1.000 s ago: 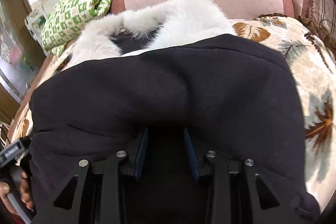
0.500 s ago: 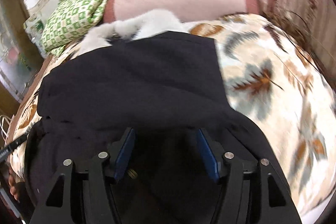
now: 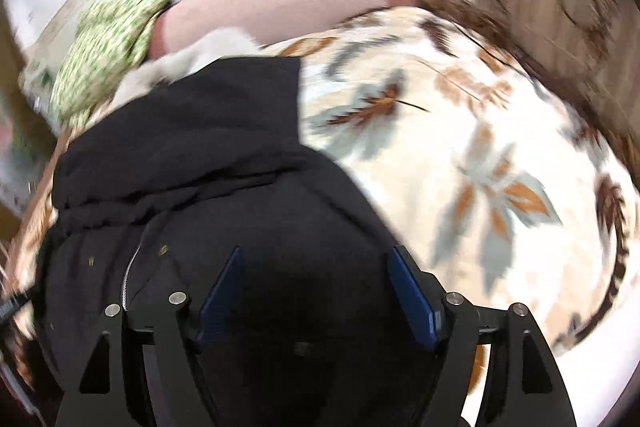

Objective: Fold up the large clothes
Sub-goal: 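Lift the hem with both grippers and fold it toward the fur collar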

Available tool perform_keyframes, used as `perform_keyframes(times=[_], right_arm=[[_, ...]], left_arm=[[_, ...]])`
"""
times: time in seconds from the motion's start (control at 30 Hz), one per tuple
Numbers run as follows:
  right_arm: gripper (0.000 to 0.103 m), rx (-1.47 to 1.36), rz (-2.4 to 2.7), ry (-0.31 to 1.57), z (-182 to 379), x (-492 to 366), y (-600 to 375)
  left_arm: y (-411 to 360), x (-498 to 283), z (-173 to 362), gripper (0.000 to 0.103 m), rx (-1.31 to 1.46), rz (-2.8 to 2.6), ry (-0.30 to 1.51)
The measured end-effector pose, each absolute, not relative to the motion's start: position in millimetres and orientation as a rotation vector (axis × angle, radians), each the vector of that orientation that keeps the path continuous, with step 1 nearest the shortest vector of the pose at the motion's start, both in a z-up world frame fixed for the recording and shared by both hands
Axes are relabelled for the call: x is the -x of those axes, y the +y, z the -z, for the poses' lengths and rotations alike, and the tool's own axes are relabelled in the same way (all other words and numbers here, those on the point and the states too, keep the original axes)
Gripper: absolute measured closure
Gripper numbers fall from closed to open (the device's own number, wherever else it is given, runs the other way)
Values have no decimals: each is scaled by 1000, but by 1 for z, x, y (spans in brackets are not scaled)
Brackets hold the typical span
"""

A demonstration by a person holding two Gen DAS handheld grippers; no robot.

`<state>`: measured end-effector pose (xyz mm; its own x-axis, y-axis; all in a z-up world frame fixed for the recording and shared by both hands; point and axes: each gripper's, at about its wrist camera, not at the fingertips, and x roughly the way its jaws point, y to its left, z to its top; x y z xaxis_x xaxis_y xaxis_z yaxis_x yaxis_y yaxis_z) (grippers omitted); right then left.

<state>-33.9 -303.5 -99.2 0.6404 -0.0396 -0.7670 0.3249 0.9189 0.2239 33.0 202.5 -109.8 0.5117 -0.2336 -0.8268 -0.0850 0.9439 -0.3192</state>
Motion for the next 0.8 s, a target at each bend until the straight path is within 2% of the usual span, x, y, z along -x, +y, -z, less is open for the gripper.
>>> perform_keyframes(times=[0.13,0.3,0.8], right_arm=[[14,-486,219,866,108,46,-337],[13,-643,152,986,146,46,-356],[12,-613,-59,1030,154,69,-302]], left_arm=[[213,-35,124,18,486,225,1082],[207,-26,123,18,545,346,1086],[193,17,132,19,532,430,1073]])
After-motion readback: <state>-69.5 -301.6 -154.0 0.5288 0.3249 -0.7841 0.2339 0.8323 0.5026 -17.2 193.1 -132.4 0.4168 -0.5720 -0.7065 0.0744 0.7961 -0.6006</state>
